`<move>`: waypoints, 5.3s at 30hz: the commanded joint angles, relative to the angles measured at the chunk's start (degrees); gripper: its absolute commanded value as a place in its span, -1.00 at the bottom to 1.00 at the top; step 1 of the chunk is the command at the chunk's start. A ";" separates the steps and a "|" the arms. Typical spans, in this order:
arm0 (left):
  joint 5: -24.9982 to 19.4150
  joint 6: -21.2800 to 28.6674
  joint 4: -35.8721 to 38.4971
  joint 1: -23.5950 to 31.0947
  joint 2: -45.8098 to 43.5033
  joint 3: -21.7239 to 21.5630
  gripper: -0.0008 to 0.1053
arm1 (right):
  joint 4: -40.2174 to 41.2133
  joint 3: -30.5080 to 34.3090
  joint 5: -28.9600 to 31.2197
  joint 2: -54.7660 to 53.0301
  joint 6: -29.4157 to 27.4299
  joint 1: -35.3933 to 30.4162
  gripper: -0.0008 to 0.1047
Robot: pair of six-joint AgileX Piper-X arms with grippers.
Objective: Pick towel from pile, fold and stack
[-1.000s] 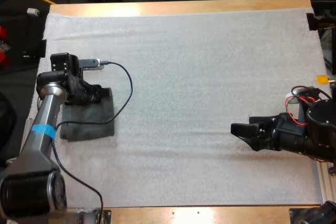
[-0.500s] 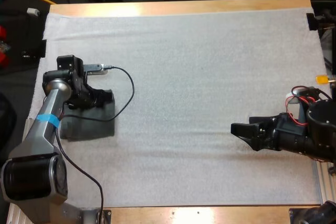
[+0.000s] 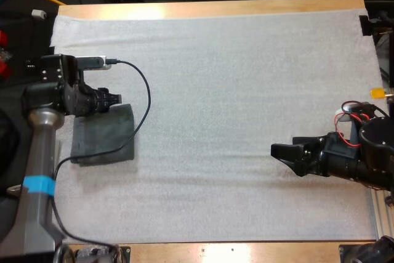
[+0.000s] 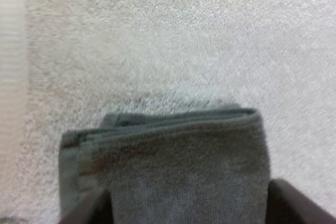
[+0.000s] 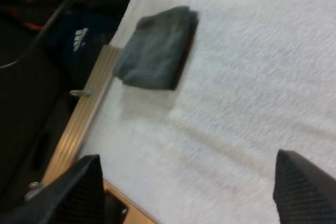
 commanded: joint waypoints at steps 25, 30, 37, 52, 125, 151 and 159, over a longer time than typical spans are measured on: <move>-0.35 0.10 7.49 -9.21 -16.85 -0.25 0.10 | -7.38 -0.12 1.83 14.00 -11.91 -35.11 0.25; -0.35 0.51 8.46 -9.21 -18.95 -0.25 0.10 | -3.22 -0.12 4.38 11.51 -16.88 -42.69 0.25; -0.35 0.71 9.66 -9.21 -23.74 -0.25 0.10 | -2.44 -0.12 9.66 3.19 -20.47 -43.98 0.25; -0.35 0.71 11.29 -9.21 -38.75 -0.14 0.10 | 6.81 -0.12 9.64 -18.32 -28.56 -43.98 0.25; -0.10 1.40 0.32 -9.01 -86.33 35.58 0.10 | 7.05 21.76 10.98 -46.86 -28.88 -40.94 0.25; -0.10 1.40 0.53 -9.01 -86.33 36.99 0.10 | 7.34 26.21 10.98 -46.86 -28.38 -40.94 0.25; -0.10 1.40 0.53 -9.01 -86.33 36.99 0.10 | 7.34 26.21 10.98 -46.86 -28.38 -40.94 0.25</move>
